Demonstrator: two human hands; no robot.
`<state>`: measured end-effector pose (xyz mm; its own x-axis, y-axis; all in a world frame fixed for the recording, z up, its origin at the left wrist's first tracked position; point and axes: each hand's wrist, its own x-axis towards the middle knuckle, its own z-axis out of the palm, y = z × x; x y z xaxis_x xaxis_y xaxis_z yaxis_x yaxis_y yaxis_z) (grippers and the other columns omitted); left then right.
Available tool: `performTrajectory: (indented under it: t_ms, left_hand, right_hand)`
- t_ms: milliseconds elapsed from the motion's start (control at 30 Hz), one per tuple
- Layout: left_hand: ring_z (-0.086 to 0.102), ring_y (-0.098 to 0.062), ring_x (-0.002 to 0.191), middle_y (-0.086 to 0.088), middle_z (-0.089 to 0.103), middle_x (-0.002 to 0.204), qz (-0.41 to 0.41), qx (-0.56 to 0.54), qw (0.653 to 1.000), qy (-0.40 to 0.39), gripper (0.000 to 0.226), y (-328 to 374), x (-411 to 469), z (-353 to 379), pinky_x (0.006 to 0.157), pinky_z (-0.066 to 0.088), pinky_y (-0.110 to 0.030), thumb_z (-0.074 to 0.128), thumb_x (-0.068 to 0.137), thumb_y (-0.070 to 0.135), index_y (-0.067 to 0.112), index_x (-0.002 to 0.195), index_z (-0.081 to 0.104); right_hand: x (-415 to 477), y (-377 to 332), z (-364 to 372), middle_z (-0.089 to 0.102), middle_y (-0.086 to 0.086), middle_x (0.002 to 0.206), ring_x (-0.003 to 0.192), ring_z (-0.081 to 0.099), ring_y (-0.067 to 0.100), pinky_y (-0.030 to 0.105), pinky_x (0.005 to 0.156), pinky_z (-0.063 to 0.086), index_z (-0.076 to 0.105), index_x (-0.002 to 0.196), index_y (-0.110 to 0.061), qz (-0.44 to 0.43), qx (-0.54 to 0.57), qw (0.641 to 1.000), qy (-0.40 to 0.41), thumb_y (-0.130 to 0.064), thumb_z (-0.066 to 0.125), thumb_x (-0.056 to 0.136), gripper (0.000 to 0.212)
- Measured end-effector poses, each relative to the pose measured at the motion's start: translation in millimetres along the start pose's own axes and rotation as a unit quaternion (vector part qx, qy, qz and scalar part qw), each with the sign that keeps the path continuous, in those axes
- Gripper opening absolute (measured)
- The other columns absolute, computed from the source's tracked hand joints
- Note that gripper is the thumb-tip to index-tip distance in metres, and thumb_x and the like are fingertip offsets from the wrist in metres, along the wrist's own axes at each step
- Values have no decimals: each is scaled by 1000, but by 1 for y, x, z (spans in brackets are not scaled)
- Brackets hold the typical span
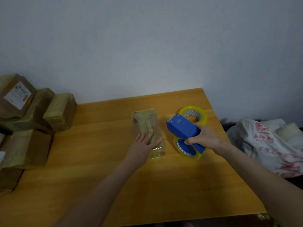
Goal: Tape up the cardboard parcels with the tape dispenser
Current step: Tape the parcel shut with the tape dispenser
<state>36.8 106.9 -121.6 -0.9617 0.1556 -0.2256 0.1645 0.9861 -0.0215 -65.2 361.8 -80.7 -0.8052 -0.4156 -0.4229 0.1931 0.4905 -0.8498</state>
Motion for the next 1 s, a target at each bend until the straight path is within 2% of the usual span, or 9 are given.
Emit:
performTrajectory:
  t_ms: [133, 233, 267, 333, 400, 533, 767, 900, 1000]
  left_hand:
    - [-10, -24, 147, 1, -18, 158, 41, -5, 998, -41, 84, -14, 3, -9, 119, -5, -38, 50, 95, 17, 45, 146, -11]
    - [14, -13, 144, 5, 11, 159, -33, -227, 972, 43, 70, -7, 1, -33, 116, 15, -35, 61, 89, 38, 32, 149, 25]
    - [33, -10, 135, 4, 30, 152, -94, -373, 917, 108, 58, -1, 0, -44, 109, 29, -32, 62, 89, 38, 28, 142, 42]
    - [60, -6, 100, -2, 61, 126, -171, -609, 758, 160, 34, 15, -1, -71, 83, 49, -23, 59, 90, 41, 20, 117, 63]
    - [64, -5, 76, -3, 68, 104, -188, -694, 686, 110, 38, 27, -3, -86, 64, 52, -21, 55, 89, 50, 18, 106, 65]
    - [60, -11, 74, 4, 68, 92, -187, -738, 646, 42, 51, 40, -13, -96, 63, 50, -24, 54, 77, 66, 22, 99, 67]
    - [48, -8, 65, 6, 60, 73, -165, -767, 618, 43, 21, 36, -22, -90, 60, 42, -21, 63, 90, 30, 12, 97, 71]
    - [51, -6, 65, 3, 68, 88, -176, -794, 581, 39, 20, 28, -29, -85, 58, 44, -19, 58, 95, 24, 10, 102, 71]
    - [55, -10, 69, 2, 70, 93, -196, -814, 546, 28, 27, 23, -31, -83, 61, 45, -22, 53, 95, 28, 17, 88, 76]
  right_hand:
    - [-10, -3, -8, 65, -3, 108, 90, 65, 9, 17, 64, 51, 56, 110, -31, -33, 0, 999, -22, -7, 81, 70, 52]
    - [-19, -13, -19, 66, -3, 109, 93, 67, 10, 22, 72, 53, 58, 114, -31, -69, -8, 997, -32, -4, 80, 70, 56]
    - [-22, -17, -22, 66, -5, 109, 92, 67, 8, 22, 72, 53, 58, 115, -32, -81, -16, 996, -42, -4, 80, 71, 58]
    - [-30, -26, -24, 65, -8, 110, 92, 66, 4, 22, 72, 53, 57, 119, -35, -99, -31, 992, -66, -4, 80, 72, 61]
    - [-37, -33, -23, 64, -10, 112, 96, 65, 4, 25, 78, 54, 55, 121, -37, -109, -40, 990, -82, -8, 82, 69, 65]
    - [-51, -42, -17, 63, -9, 115, 101, 65, 8, 34, 87, 55, 55, 122, -37, -125, -35, 987, -98, -17, 80, 63, 67]
    - [-55, -46, -6, 63, -6, 117, 102, 65, 10, 34, 89, 55, 54, 125, -34, -116, -53, 983, -129, -19, 80, 60, 71]
    - [-53, -44, -2, 64, -5, 117, 100, 66, 8, 28, 83, 55, 55, 124, -34, -111, -49, 983, -137, -14, 80, 63, 69]
    - [-51, -45, -1, 63, -4, 117, 98, 65, 7, 25, 79, 55, 55, 121, -35, -115, -48, 983, -133, -17, 79, 61, 68]
